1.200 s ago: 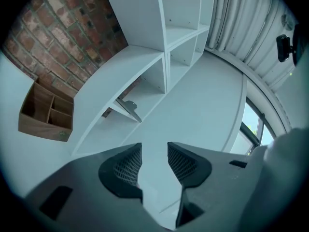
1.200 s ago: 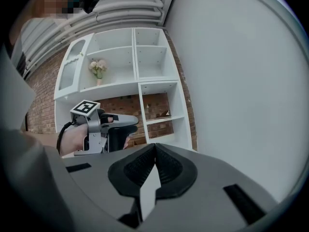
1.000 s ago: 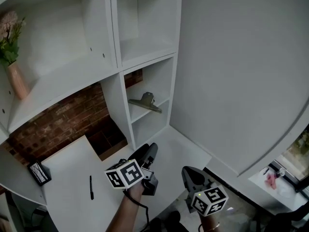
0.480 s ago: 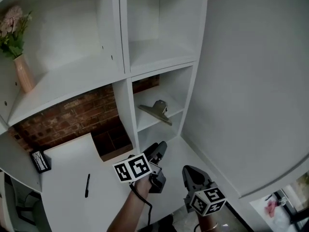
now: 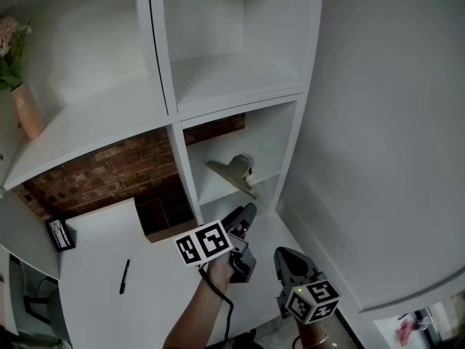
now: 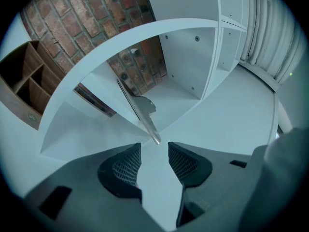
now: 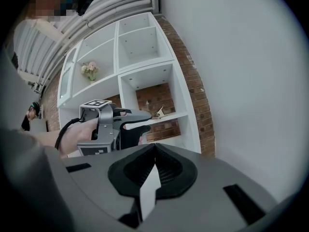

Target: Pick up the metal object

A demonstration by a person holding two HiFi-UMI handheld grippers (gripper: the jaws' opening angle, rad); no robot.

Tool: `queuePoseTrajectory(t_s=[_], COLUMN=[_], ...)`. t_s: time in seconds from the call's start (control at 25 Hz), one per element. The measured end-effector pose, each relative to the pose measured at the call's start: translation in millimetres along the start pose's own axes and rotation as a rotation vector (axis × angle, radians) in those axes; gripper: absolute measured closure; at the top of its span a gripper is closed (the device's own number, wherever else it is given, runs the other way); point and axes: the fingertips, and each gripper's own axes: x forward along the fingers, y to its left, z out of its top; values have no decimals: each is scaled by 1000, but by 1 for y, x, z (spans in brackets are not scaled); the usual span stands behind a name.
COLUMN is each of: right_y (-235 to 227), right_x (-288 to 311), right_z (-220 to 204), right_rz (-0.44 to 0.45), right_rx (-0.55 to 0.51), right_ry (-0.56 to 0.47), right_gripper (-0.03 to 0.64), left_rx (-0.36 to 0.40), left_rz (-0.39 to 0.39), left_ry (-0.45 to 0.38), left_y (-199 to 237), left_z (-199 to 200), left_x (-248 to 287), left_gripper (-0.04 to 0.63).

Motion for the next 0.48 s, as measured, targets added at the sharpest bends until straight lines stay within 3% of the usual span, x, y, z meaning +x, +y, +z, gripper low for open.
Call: queuePoseTrajectory(t_s=[0.48], right_y=[-22], right_x=[22], right_z=[-3], right_rz=[50], right_rx=[24], right_ry=[30], right_gripper=[612], left_rx=[-82], left_rz=[-18], left_ry=[-52], left_y=[0], left_z=[24], left_x=[38], left_gripper=[437])
